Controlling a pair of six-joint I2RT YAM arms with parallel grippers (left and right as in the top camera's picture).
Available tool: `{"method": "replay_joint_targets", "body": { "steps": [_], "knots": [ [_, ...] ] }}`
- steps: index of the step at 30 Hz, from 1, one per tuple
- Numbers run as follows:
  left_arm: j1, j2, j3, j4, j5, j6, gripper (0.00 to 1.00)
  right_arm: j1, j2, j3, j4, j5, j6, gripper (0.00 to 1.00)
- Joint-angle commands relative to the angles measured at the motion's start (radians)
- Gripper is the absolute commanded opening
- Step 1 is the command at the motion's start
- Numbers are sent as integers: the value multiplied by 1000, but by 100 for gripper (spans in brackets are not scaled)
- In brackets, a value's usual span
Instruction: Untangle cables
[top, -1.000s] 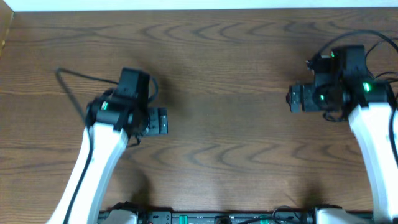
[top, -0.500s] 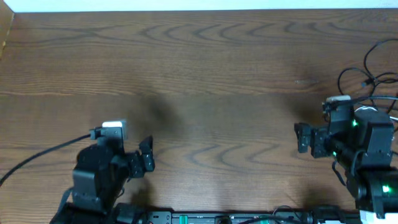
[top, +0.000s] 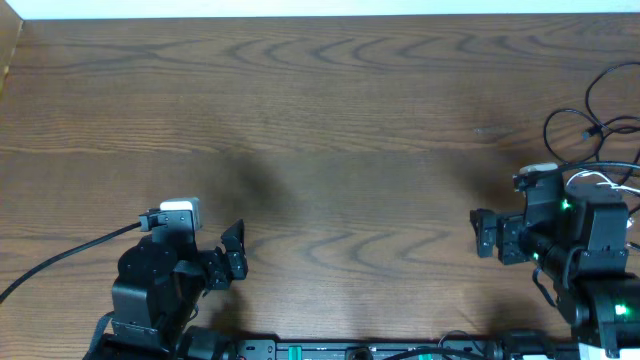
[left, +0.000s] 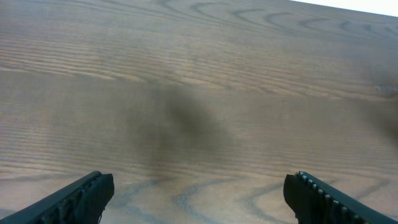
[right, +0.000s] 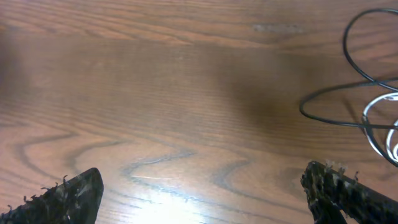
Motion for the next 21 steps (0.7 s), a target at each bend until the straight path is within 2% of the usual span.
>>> {"method": "replay_joint_targets", "body": {
  "steps": [1, 5, 11, 21],
  "knots": [
    [1, -3, -1, -2, -2, 21, 93, 17, -50, -6, -33, 19, 10, 99],
    [1, -3, -1, -2, -2, 21, 93, 16, -132, -18, 0, 19, 10, 99],
    [1, -3, -1, -2, -3, 21, 93, 17, -293, -93, 212, 23, -29, 99],
    [1, -3, -1, -2, -2, 21, 93, 16, -613, -411, 639, 23, -55, 99]
  ]
}}
